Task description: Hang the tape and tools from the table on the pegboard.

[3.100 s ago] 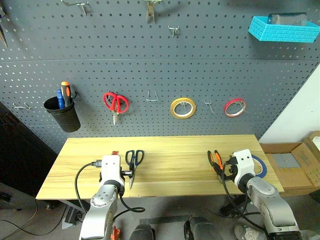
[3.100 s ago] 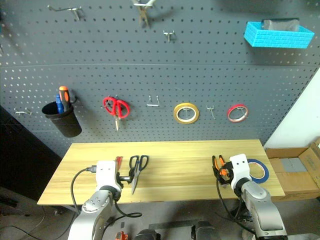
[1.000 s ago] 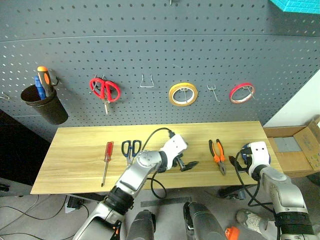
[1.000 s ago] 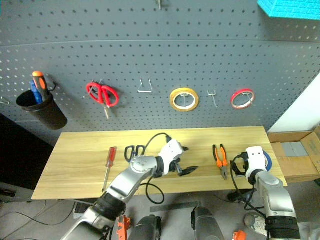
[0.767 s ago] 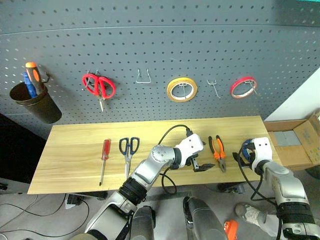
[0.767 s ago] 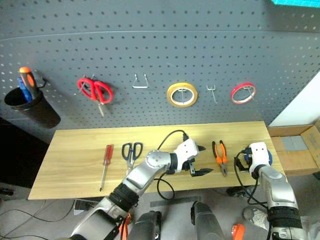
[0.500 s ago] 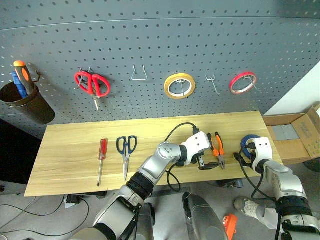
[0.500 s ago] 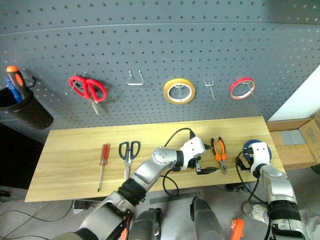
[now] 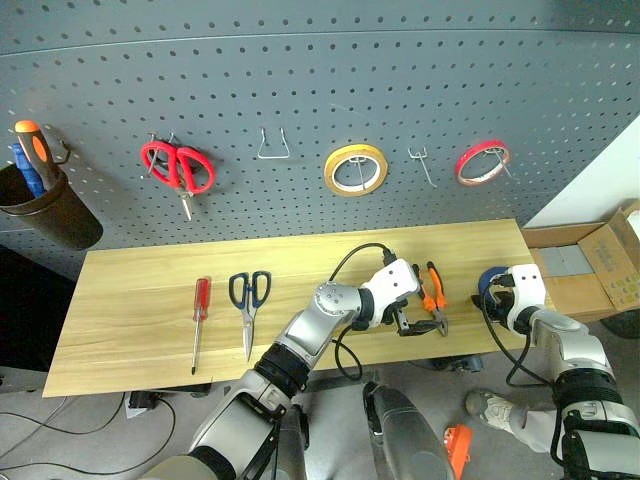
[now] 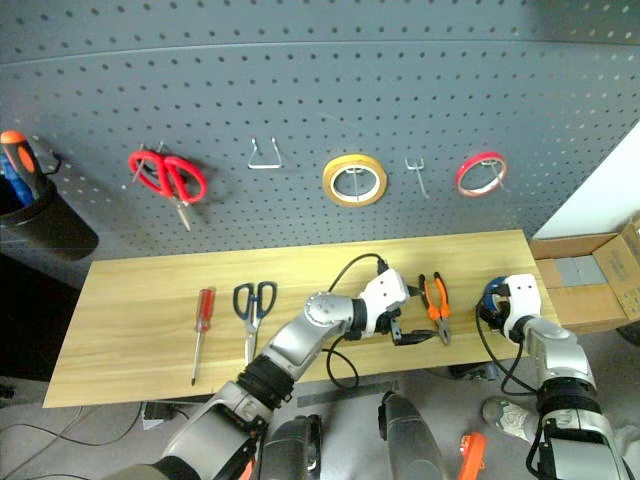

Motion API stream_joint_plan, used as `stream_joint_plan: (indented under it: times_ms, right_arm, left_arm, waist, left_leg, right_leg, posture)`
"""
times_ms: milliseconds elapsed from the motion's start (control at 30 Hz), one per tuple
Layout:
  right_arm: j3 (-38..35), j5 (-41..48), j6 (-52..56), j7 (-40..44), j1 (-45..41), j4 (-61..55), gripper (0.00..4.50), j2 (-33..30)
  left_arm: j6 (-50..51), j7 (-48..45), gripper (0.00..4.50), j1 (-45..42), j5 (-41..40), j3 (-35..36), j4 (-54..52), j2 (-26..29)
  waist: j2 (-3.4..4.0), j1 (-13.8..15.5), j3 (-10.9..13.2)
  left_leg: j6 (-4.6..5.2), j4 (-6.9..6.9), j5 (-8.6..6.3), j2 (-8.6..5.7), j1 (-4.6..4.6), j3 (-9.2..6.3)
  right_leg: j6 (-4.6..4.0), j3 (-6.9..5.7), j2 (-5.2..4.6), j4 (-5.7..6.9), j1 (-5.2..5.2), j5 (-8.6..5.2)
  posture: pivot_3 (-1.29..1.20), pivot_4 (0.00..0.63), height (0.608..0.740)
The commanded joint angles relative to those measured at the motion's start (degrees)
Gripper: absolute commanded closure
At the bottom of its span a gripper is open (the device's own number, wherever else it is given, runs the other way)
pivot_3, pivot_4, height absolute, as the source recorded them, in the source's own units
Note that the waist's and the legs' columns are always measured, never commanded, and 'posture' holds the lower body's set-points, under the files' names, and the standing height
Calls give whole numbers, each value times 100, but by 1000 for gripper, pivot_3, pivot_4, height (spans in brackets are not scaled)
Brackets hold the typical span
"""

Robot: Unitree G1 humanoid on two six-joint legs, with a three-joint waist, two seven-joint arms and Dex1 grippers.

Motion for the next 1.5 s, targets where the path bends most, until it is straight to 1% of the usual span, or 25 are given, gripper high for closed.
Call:
stream_joint_plan:
  times_ms: [33,67,100,133,167,300,400,467,500,567,600,667,733,800,867,900,1000,1067,1167,1200,1333,1400,1500]
  right_arm:
    - [77,4,32,101,85,160,2873,55]
    - [84,-12,2,102,72,204,3292,60]
    - [88,-31,-33,96,53,254,3619,65]
    - [89,-42,-55,94,41,285,3916,69]
    - [88,-51,-83,90,18,335,4087,74]
    - [128,-196,-285,-89,-3,456,4099,61]
    - [298,-444,-627,-256,205,122,4099,1]
    - [408,-556,-782,-356,477,-491,4099,22]
    - [485,-650,-875,-443,662,-924,4099,42]
    - [657,-848,-1031,-594,1019,-1733,4099,76]
    - [740,-954,-1107,-673,1183,-2106,4099,99]
    - [1050,-1296,-1344,-928,1714,-3321,4099,250]
    - [1330,-1681,-1634,-1167,2084,-4104,4099,362]
    - [1639,-2106,-2045,-1438,2360,-4598,4099,475]
    - [1990,-2581,-2717,-1683,2525,-4735,4099,480]
    - [2109,-2837,-3089,-1832,2520,-4666,4099,416]
    - [2176,-3294,-3802,-2259,2339,-4305,4099,305]
    - [2178,-3482,-4154,-2506,2056,-3956,4099,286]
    - [2216,-3602,-4590,-2719,1515,-3373,4099,301]
    - [2217,-3568,-4682,-2728,1352,-3181,4099,319]
    - [2113,-3187,-5001,-2500,613,-2070,4099,277]
    - [2033,-2923,-5077,-2272,320,-1570,4099,226]
    - [1924,-2538,-5166,-1974,-54,-1028,4099,226]
  left_arm:
    - [-68,20,0,-91,19,97,-118,-42]
    - [-43,18,0,-98,3,123,-114,-50]
    - [-18,10,0,-103,-8,142,-121,-52]
    - [-1,1,0,-102,-13,155,-136,-51]
    - [-5,-6,0,-103,-7,164,-132,-50]
    - [-18,-129,0,-7,-4,136,-241,17]
    - [74,-344,0,151,-83,85,-568,146]
    - [121,-503,0,296,-78,41,-856,335]
    - [206,-560,0,393,-116,70,-1061,443]
    - [427,-615,0,581,-232,176,-1488,633]
    - [536,-618,0,672,-290,240,-1694,722]
    - [965,-508,0,1025,-527,580,-2451,1018]
    - [1394,-322,0,1325,-749,908,-3074,1207]
    - [1902,3,0,1632,-997,1321,-3703,1295]
    - [2378,421,0,2017,-1183,1766,-4364,1344]
    - [2634,632,0,2215,-1301,1980,-4690,1321]
    - [3078,1023,0,2592,-1505,2278,-5291,1319]
    - [3181,1184,0,2722,-1537,2303,-5455,1353]
    - [3172,1360,0,2717,-1528,2229,-5458,1369]
    - [3148,1403,0,2665,-1518,2200,-5427,1368]
    - [3194,1605,0,2313,-1588,2225,-5341,1288]
    - [3244,1638,0,2224,-1647,2227,-5366,1298]
    - [3237,1682,0,2138,-1673,2154,-5322,1310]
  waist:
    - [1,1,-2]
    - [2,1,-3]
    - [1,1,-4]
    - [-1,0,-6]
    - [-3,1,-9]
    - [-14,1,-26]
    - [-9,3,-44]
    - [9,16,-108]
    - [22,20,-134]
    - [57,19,-203]
    - [70,20,-226]
    - [88,18,-286]
    - [91,16,-365]
    - [94,31,-442]
    - [89,46,-535]
    - [83,56,-571]
    - [39,109,-677]
    - [12,170,-708]
    - [-22,239,-737]
    - [-26,264,-750]
    - [-40,321,-774]
    - [-39,332,-782]
    - [-37,345,-788]
  left_leg:
    - [0,0,0,0,0,-1]
    - [0,1,0,0,1,-1]
    - [0,1,0,0,1,0]
    - [0,1,0,1,1,0]
    - [-1,1,0,1,1,0]
    - [-1,5,1,1,1,1]
    - [-2,8,1,0,1,6]
    - [-3,5,1,2,0,4]
    - [-4,5,2,3,-9,2]
    - [-9,5,5,6,-43,3]
    - [-30,6,17,9,-78,3]
    - [-35,9,20,9,-92,4]
    - [-41,10,23,10,-103,9]
    - [-41,9,24,9,-102,3]
    - [-35,9,20,4,-102,-4]
    - [-33,10,20,4,-101,-1]
    - [-32,20,19,-3,-86,-1]
    - [-31,29,20,-12,-75,1]
    - [-17,35,28,-45,-17,-1]
    - [-9,35,33,-46,0,-2]
    - [10,32,45,-48,19,-11]
    - [11,32,46,-50,24,-12]
    - [12,23,46,-58,25,-15]
  right_leg:
    - [0,0,0,1,0,0]
    - [0,-1,0,1,0,0]
    - [1,-1,0,1,0,1]
    - [1,-1,0,1,0,1]
    - [2,-1,0,1,0,1]
    - [6,0,-1,1,1,4]
    - [12,3,-2,2,0,8]
    - [11,1,-3,1,-9,8]
    - [11,0,-3,3,-31,8]
    - [10,1,-6,8,-62,8]
    - [9,1,-9,14,-86,9]
    - [10,2,-18,22,-110,11]
    - [2,7,-35,34,-139,16]
    - [9,0,-39,30,-137,14]
    - [15,-9,-32,25,-132,16]
    - [18,-6,-33,23,-129,18]
    - [32,-6,-38,12,-104,27]
    - [35,-4,-40,6,-86,38]
    - [26,-3,-40,2,-29,49]
    - [3,-3,-41,2,-12,38]
    - [-9,-8,-39,4,25,40]
    - [-4,-7,-40,3,42,47]
    - [13,-6,-48,2,43,58]
  posture:
    - [-63,308,740]
    - [-61,304,740]
    - [-60,297,740]
    - [-60,297,740]
    - [-60,285,740]
    - [-66,257,740]
    - [-66,231,740]
    - [-65,212,740]
    - [-63,200,740]
    - [-62,185,740]
    - [-59,175,740]
    - [-54,158,740]
    - [-36,137,740]
    - [-32,128,740]
    - [-31,119,740]
    - [-21,112,740]
    - [7,104,740]
    - [29,100,740]
    - [55,93,740]
    - [59,91,740]
    - [83,85,740]
    - [87,87,740]
    - [88,85,740]
